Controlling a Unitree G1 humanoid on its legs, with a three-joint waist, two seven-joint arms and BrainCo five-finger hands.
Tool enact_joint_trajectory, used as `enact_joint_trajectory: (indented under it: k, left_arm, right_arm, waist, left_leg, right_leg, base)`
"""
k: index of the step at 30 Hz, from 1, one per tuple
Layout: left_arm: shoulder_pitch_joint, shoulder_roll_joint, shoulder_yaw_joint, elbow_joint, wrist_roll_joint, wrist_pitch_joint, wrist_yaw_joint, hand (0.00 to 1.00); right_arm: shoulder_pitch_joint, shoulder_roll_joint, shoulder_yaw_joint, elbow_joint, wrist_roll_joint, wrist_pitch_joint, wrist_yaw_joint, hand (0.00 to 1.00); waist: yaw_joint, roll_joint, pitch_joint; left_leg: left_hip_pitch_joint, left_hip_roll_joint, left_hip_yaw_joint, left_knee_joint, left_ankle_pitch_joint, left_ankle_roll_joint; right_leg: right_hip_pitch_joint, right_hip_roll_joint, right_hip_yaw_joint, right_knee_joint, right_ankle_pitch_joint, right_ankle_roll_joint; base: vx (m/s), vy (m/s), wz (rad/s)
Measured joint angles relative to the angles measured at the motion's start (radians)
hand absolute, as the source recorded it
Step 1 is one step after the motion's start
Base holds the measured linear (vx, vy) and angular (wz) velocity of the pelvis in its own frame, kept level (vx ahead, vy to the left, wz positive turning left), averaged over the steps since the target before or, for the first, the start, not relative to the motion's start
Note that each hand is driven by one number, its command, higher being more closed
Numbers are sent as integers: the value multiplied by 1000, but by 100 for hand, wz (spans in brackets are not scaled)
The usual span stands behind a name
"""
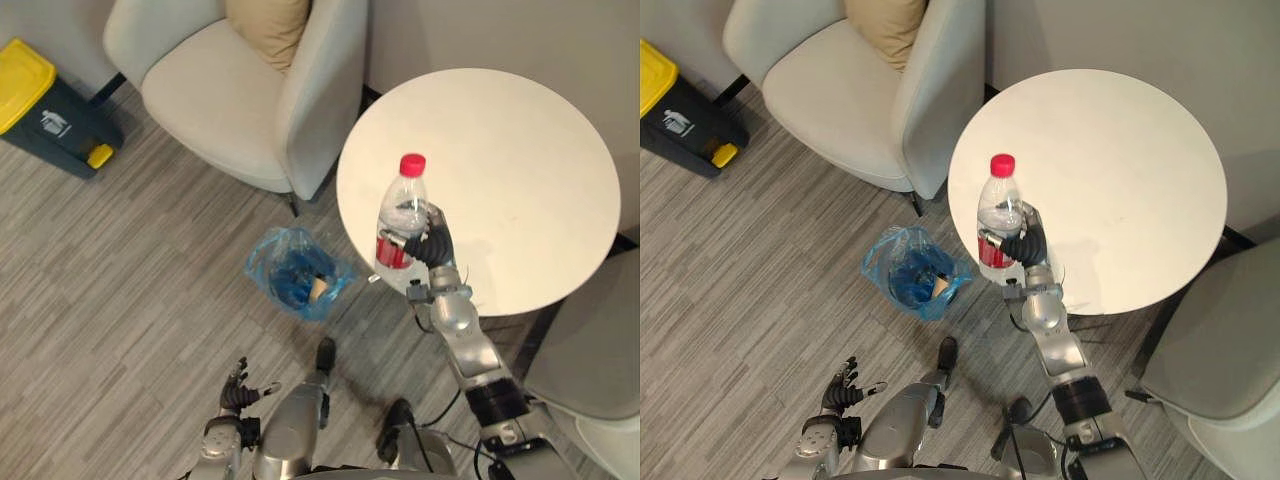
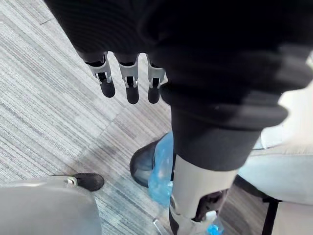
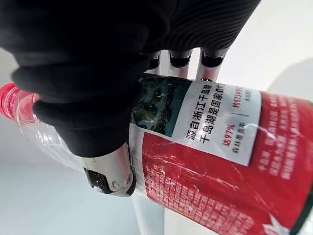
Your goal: Gather rubbish on tea table into small bin, then transfer packed bag to large trash can.
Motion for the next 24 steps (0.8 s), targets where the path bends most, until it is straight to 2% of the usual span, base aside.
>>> enact_joint_trajectory:
  k: [1, 2, 3, 4, 5, 6, 8, 9, 11, 12, 13, 14, 15, 16, 17, 18, 22, 24]
  left_arm:
    - [0, 3, 0, 0, 5, 0, -2, 0]
    - [-2, 4, -5, -1, 10, -3, -5, 0]
    - [-2, 4, -9, -1, 13, -4, -6, 0]
    - [-1, 14, -21, -1, 21, -4, -8, 0]
    - [-7, 34, -34, 1, 43, -2, -17, 0]
    - [-12, 39, -44, 3, 53, -1, -19, 0]
    - [-25, 52, -66, 10, 61, 1, -19, 0]
    - [-28, 52, -67, 12, 60, 1, -19, 0]
    - [-51, 48, -68, 12, 57, -2, -16, 0]
    - [-78, 46, -77, 14, 57, -3, -13, 0]
    - [-92, 48, -81, 17, 57, -5, -7, 0]
    - [-128, 58, -86, 34, 56, -13, 7, 0]
    - [-148, 53, -85, 47, 55, -14, 11, 0]
    - [-180, 49, -86, 52, 45, -19, 29, 0]
    - [-191, 46, -86, 53, 37, -21, 34, 0]
    - [-218, 38, -85, 59, 21, -21, 47, 0]
    - [-289, 29, -73, 94, -31, -23, 76, 0]
    - [-330, 3, -32, 95, -43, -28, 91, 0]
  right_arm:
    - [4, 14, 18, 2, -2, 0, 13, 100]
    - [10, 28, 37, 9, -8, -1, 25, 100]
    - [11, 32, 50, 19, -13, -1, 28, 100]
    - [12, 39, 76, 41, -32, -1, 41, 100]
    - [12, 41, 103, 58, -43, -1, 47, 100]
    - [12, 43, 118, 66, -44, -1, 49, 100]
    - [6, 43, 155, 95, -66, 0, 63, 100]
    - [-5, 34, 173, 109, -72, 0, 65, 100]
    - [-45, -2, 179, 125, -76, 0, 64, 100]
    - [-86, -27, 179, 134, -77, 0, 62, 100]
    - [-117, -36, 179, 156, -77, -1, 62, 100]
    - [-196, -41, 178, 231, -81, 0, 60, 100]
    - [-242, -47, 178, 276, -85, 1, 60, 100]
    - [-343, -60, 176, 363, -103, 5, 57, 100]
    - [-375, -69, 177, 387, -111, 5, 55, 100]
    - [-429, -88, 177, 429, -117, 5, 45, 100]
    - [-503, -137, 150, 502, -118, 23, 5, 100]
    - [-526, -173, 137, 511, -118, 35, -19, 100]
  waist:
    - [6, -11, -6]
    - [19, -13, -8]
    - [21, -13, -10]
    - [20, -14, -15]
    - [17, -15, -16]
    - [16, -15, -16]
    - [9, -12, -14]
    - [-3, -3, -7]
    - [-17, 16, 8]
    - [-19, 26, 18]
    - [-20, 26, 22]
    - [-24, 22, 33]
    - [-24, 37, 44]
    - [2, 55, 57]
    - [11, 59, 61]
    - [24, 59, 80]
    - [24, 62, 97]
    - [22, 73, 103]
  left_leg:
    - [-4, -4, -7, 44, -41, 3]
    - [-3, -5, -16, 98, -98, 4]
    - [-1, -4, -24, 122, -122, 1]
    - [3, -3, -41, 159, -153, 10]
    - [-1, 1, -65, 190, -172, 15]
    - [-2, 3, -79, 198, -177, 17]
    - [-3, -2, -128, 201, -177, 13]
    - [-5, -13, -179, 202, -174, 8]
    - [-42, -39, -260, 248, -168, -8]
    - [-99, -58, -295, 315, -177, -28]
    - [-132, -67, -305, 356, -185, -42]
    - [-194, -80, -309, 429, -206, -75]
    - [-220, -74, -318, 450, -211, -82]
    - [-273, -53, -344, 443, -212, -83]
    - [-290, -46, -347, 424, -209, -86]
    - [-319, -43, -357, 395, -186, -112]
    - [-436, -44, -378, 359, -127, -128]
    - [-504, -32, -351, 366, -116, -129]
  right_leg:
    - [9, -14, -6, 31, -8, 14]
    - [-5, -40, 5, 138, -30, 44]
    - [-26, -57, 22, 215, -35, 42]
    - [-105, -98, 77, 418, -20, 16]
    - [-203, -98, 165, 574, -63, -33]
    - [-240, -82, 202, 605, -86, -42]
    - [-329, -32, 290, 592, -120, -58]
    - [-374, 5, 343, 532, -121, -60]
    - [-453, 40, 419, 425, -105, -39]
    - [-497, 34, 433, 355, -67, -10]
    - [-519, 32, 432, 323, -30, -14]
    - [-559, 15, 429, 316, 113, -27]
    - [-576, 16, 409, 346, 102, -31]
    - [-623, 28, 376, 357, 96, -49]
    - [-644, 33, 367, 357, 99, -55]
    - [-678, 32, 352, 360, 104, -68]
    - [-799, 9, 302, 409, 94, -92]
    - [-862, -5, 289, 442, 90, -99]
  base:
    - [114, 74, 21]
    - [106, 78, 15]
    - [124, 88, 10]
    - [168, 101, 22]
    - [170, 79, 32]
    - [138, 42, 48]
    - [154, 5, 73]
    - [202, -35, 133]
    - [160, -91, 172]
    - [75, -119, 158]
    - [24, -156, 174]
    - [-13, -143, 124]
    - [-36, -194, 115]
    - [-49, -169, 59]
    - [-78, -263, 51]
    - [-95, -248, 45]
    - [-77, -127, 46]
    - [-100, -51, 37]
